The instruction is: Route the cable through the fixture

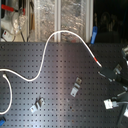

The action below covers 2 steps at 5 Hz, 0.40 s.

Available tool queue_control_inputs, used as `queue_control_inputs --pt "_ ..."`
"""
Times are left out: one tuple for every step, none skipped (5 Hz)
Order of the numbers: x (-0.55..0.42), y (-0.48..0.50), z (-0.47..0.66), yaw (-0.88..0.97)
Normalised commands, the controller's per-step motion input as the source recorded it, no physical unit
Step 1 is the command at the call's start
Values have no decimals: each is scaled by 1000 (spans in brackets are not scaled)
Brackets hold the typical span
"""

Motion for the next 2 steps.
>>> queue_control_inputs --pt "0 0 11 0" --pt "-165 48 209 417"
